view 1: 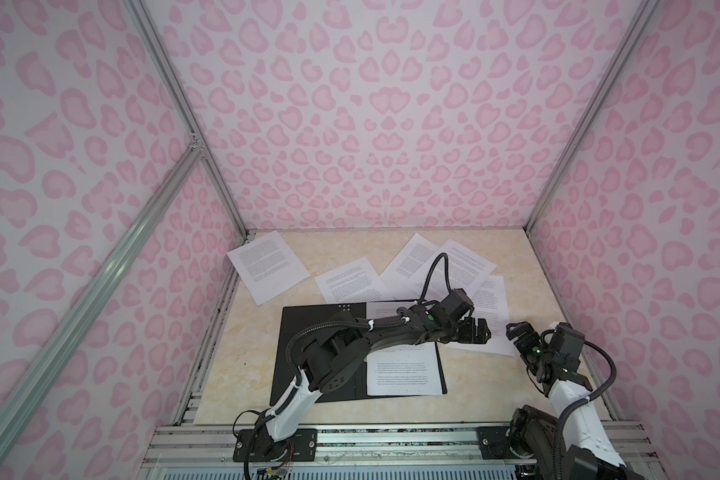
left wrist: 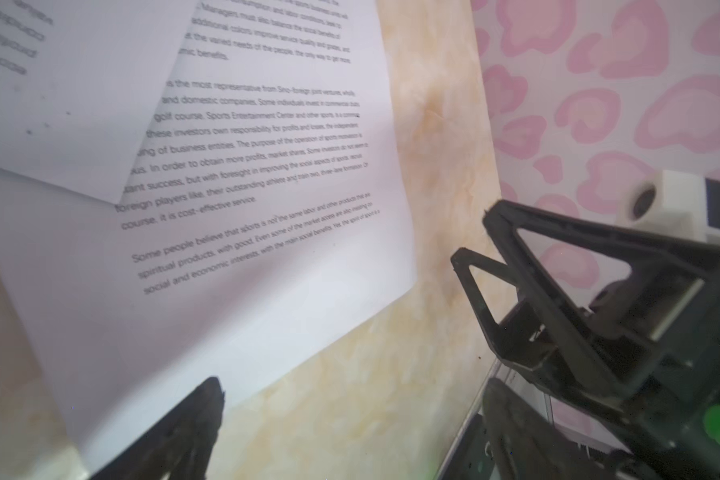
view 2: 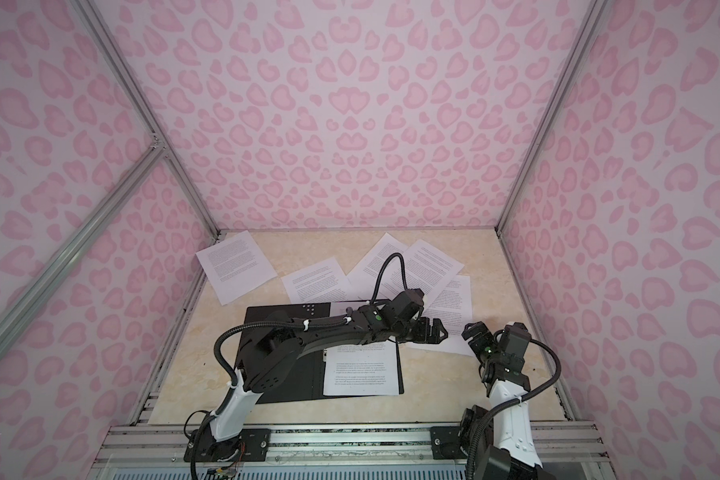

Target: Put the files into the folder

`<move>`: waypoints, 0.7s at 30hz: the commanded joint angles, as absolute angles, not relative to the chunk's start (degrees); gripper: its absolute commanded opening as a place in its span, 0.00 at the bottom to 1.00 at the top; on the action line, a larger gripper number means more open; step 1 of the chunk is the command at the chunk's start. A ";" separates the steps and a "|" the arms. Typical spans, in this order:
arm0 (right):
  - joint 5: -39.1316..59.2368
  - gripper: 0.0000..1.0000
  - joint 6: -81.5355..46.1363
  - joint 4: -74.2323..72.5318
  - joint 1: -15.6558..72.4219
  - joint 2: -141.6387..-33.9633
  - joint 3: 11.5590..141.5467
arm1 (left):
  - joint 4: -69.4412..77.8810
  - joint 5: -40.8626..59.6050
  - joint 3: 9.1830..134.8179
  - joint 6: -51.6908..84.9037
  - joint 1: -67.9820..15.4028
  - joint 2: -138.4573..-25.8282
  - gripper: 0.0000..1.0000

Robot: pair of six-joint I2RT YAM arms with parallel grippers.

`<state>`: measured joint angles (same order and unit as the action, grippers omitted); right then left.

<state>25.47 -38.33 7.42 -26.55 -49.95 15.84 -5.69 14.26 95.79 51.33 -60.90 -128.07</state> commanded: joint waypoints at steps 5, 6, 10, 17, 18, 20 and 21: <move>27.66 0.97 -37.72 1.00 -28.29 -56.88 14.70 | -6.03 16.53 95.38 51.95 -59.46 -130.56 0.99; 28.04 0.97 -37.77 0.40 -28.39 -57.52 14.63 | -6.40 16.31 94.99 51.86 -59.29 -130.67 0.99; 29.38 0.96 -37.68 -1.04 -28.31 -60.12 14.73 | -7.66 16.17 93.11 52.31 -58.38 -131.48 1.00; 30.16 0.96 -37.79 -3.60 -27.24 -64.35 13.96 | -9.40 15.63 92.65 51.70 -57.92 -132.72 1.00; 30.97 0.96 -37.79 -4.22 -26.80 -65.49 14.14 | -9.36 15.56 92.55 51.72 -57.92 -132.72 1.00; 33.40 0.96 -38.04 -5.21 -26.08 -68.03 15.04 | -9.23 15.69 92.23 51.69 -57.92 -132.50 1.00; 34.37 0.96 -38.14 -5.66 -25.75 -68.86 15.42 | -9.05 15.73 91.96 51.83 -58.01 -132.31 1.00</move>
<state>31.55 -37.34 -9.80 -26.55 -66.57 15.38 -0.64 17.78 93.19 51.75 -57.98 -131.13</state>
